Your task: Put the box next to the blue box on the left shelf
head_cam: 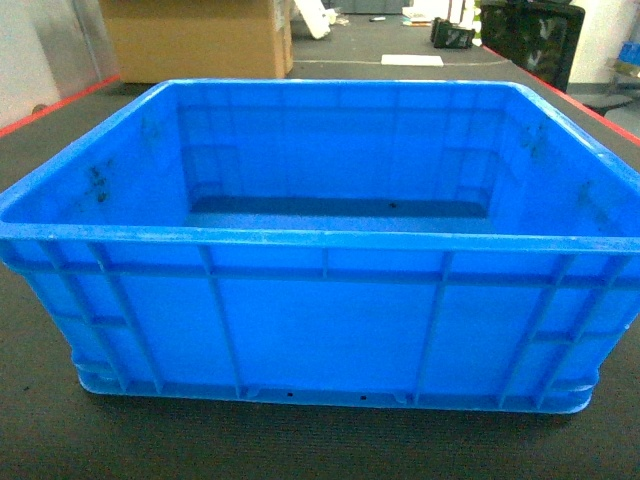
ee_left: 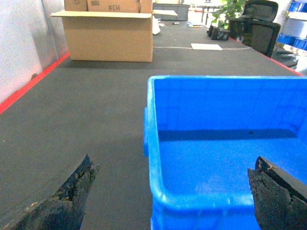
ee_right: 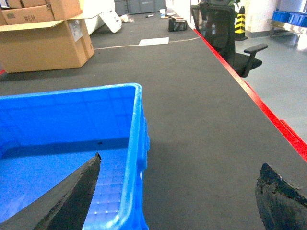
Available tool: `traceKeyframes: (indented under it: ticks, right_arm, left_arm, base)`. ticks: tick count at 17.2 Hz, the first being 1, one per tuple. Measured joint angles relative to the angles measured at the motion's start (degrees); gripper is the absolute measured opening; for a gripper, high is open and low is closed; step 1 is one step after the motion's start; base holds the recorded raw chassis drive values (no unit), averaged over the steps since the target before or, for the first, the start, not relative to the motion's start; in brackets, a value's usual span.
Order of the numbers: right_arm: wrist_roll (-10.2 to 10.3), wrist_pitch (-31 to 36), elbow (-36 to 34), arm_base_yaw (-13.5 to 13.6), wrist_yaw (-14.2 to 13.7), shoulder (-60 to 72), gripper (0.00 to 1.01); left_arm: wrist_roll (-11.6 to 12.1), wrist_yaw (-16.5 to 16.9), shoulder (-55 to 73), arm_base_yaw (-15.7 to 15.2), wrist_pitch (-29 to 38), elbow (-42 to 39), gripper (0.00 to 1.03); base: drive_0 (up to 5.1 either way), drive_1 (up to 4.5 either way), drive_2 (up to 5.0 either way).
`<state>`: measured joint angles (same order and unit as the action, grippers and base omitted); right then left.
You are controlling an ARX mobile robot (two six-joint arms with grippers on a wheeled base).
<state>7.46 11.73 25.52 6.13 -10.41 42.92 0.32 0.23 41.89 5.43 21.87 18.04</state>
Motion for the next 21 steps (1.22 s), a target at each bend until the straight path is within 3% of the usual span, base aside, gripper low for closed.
traceKeyframes:
  ticks: [2,5,8,11,12,16,21]
  right_arm:
    - [-0.76,-1.57,8.83,-0.66,2.69,12.74,0.98]
    - [-1.29,-11.3,22.82,-1.84,8.48,29.73,0.98]
    - [1.25,-21.51,35.34,-2.56,13.55,41.09,0.98]
    - [3.93,-29.24,42.91,-2.45,18.43,49.4,0.98]
    - [4.15,-33.16,44.89,-1.64,18.58,55.65,0.98]
    - [3.82,-34.8,46.14,-0.44,14.97,59.87,0.98]
    - [3.43,-33.7,46.34,0.33,14.34,60.13,0.98]
  left_arm:
    - [0.04,-2.47,14.25,1.33,6.47,8.52,0.98]
    - [-0.68,-3.72,31.21,1.7,2.36,21.35,0.98]
    - [-2.27,-3.63,42.82,1.53,-4.59,31.54,0.98]
    - [-2.6,-3.91,48.0,1.55,-12.17,36.61,0.98]
    - [-2.58,-4.02,50.27,1.46,-18.18,38.6,0.98]
    - [-2.38,-3.91,53.72,1.11,-24.96,40.46,0.98]
    - [-1.84,-3.41,54.49,1.33,-26.67,41.35,0.98]
  base:
    - [0.0,0.0,0.0]
    - [0.0,0.0,0.0]
    - [0.0,0.0,0.0]
    - [0.0,0.0,0.0]
    - [0.0,0.0,0.0]
    - [0.0,0.0,0.0]
    - [0.0,0.0,0.0]
